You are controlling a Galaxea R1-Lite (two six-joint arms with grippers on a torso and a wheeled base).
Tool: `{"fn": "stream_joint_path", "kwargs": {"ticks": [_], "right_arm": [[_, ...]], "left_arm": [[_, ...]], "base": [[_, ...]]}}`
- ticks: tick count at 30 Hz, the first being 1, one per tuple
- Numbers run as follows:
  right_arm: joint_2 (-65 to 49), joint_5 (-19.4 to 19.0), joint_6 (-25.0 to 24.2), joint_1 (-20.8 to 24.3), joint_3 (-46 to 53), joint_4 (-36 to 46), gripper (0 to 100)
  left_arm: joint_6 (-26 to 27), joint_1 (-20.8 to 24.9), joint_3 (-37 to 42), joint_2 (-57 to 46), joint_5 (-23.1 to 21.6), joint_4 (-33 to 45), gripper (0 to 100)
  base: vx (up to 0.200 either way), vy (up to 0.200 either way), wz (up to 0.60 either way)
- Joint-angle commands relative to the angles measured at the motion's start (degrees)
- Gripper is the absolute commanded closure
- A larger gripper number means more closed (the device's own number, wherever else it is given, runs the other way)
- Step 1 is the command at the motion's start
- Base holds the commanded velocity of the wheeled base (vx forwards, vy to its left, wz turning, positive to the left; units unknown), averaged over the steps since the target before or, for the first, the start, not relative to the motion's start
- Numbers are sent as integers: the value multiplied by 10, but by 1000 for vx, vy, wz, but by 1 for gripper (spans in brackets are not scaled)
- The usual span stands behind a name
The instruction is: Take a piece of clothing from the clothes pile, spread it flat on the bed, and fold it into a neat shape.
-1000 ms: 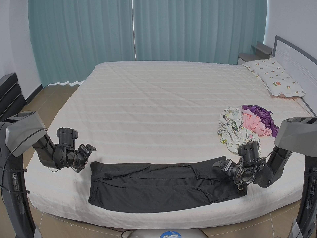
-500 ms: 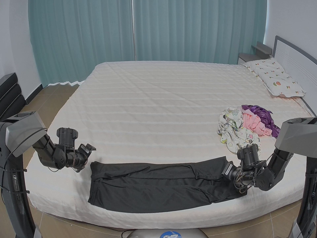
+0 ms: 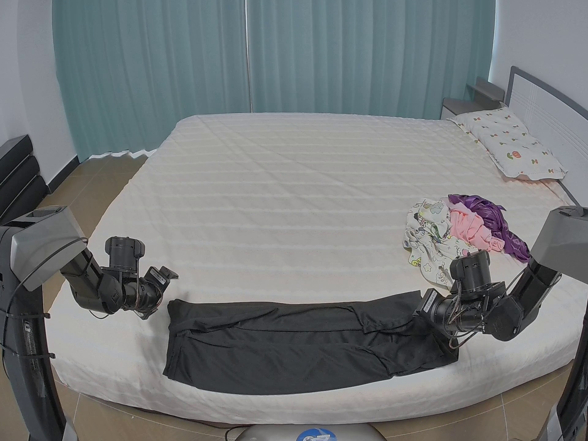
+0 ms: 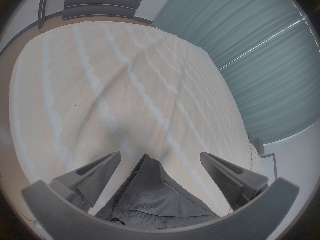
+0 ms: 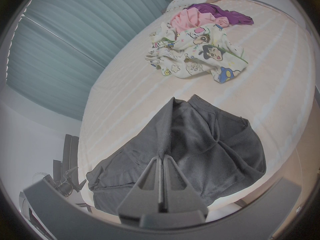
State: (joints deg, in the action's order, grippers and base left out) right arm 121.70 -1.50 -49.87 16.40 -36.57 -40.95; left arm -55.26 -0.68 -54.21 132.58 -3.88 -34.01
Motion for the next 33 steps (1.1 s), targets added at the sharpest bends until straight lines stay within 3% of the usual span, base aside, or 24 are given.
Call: {"fn": "stream_joint_path", "kwargs": {"ticks": [1,8,9,13,15,19,24,25,33], "right_arm": [[-6,-10,-1,-13,-12,0,100],[-2,-47,-4,-15,-82,17,100],[12,-69,-7,-22,-132,38,100],[66,-71,-47,-31,-249,68,100],[129,-47,-78,-40,-337,83,100],[200,7,-79,-42,-400,90,100],[235,22,-79,-41,-410,92,100],[237,22,-80,-42,-411,91,0],[224,30,-74,-65,-396,91,0]], "left_arm": [[0,0,0,1,0,0,0],[0,0,0,1,0,0,0],[0,0,0,1,0,0,0],[-1,0,0,1,0,0,0],[-1,0,0,1,0,0,0],[-1,0,1,1,1,0,0],[-1,1,1,2,4,0,0],[0,1,1,2,4,0,0],[0,1,1,2,5,0,0]], "base": [[0,0,0],[0,0,0],[0,0,0],[0,0,0],[0,0,0],[0,0,0],[0,0,0],[0,0,0],[0,0,0]]}}
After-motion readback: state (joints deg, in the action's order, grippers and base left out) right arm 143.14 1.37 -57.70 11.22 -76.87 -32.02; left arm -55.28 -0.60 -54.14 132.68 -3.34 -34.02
